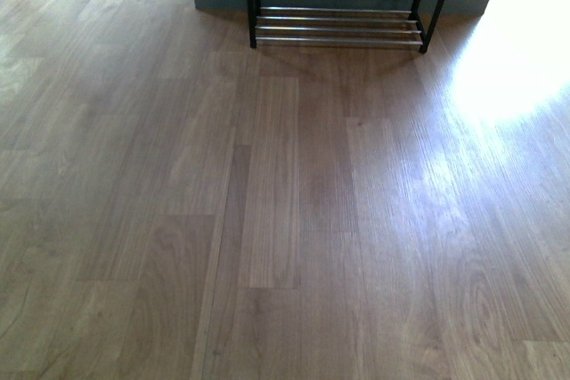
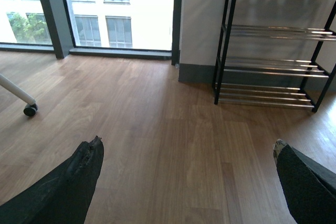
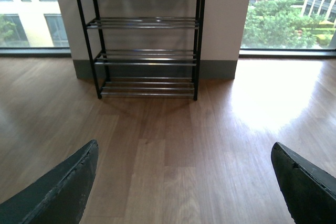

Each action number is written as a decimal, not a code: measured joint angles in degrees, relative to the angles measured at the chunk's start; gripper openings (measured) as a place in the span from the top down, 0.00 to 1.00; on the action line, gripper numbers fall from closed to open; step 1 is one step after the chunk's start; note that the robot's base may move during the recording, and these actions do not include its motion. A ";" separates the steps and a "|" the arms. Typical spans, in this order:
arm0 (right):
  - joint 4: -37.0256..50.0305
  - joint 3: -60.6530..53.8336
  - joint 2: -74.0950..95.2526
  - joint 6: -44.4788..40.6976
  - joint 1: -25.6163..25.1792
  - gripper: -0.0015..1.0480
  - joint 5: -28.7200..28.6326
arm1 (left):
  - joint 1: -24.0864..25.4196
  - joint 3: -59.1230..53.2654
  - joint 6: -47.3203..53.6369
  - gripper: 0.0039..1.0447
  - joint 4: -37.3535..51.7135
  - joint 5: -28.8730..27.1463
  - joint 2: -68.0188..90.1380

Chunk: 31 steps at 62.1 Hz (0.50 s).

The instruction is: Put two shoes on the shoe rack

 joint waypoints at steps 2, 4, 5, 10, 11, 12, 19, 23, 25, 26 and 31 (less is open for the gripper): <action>0.00 0.00 0.00 0.00 0.00 0.09 0.00 | 0.00 0.00 0.00 0.09 0.00 0.00 0.00; 0.00 0.00 0.00 0.00 0.00 0.09 -0.02 | 0.00 0.00 0.00 0.09 0.00 -0.04 0.00; 0.00 0.00 0.02 0.00 0.00 0.09 -0.02 | 0.00 0.00 0.00 0.09 0.00 -0.02 0.00; 0.00 0.00 0.00 0.00 0.00 0.09 -0.13 | 0.00 0.00 0.00 0.09 0.00 -0.02 0.00; 0.00 0.00 0.00 0.00 0.00 0.09 -0.13 | 0.00 0.00 0.02 0.09 0.00 -0.02 0.00; 0.00 0.00 0.02 -0.02 0.00 0.09 -0.11 | 0.00 0.00 0.00 0.09 0.00 -0.02 0.00; 0.00 0.00 0.02 0.00 0.00 0.09 -0.11 | 0.00 0.00 0.00 0.09 0.00 -0.02 0.00; 0.00 0.00 0.02 0.00 0.00 0.09 -0.11 | 0.00 0.00 0.02 0.09 0.00 -0.02 0.00; 0.00 0.00 0.02 0.00 0.00 0.09 -0.13 | 0.00 0.00 0.02 0.09 0.00 -0.02 0.00; 0.00 0.00 0.02 0.00 0.00 0.09 -0.13 | 0.00 0.00 0.00 0.09 0.00 -0.02 0.00; 0.00 0.00 0.02 0.00 0.00 0.09 -0.13 | 0.00 0.00 0.00 0.09 0.00 -0.02 0.00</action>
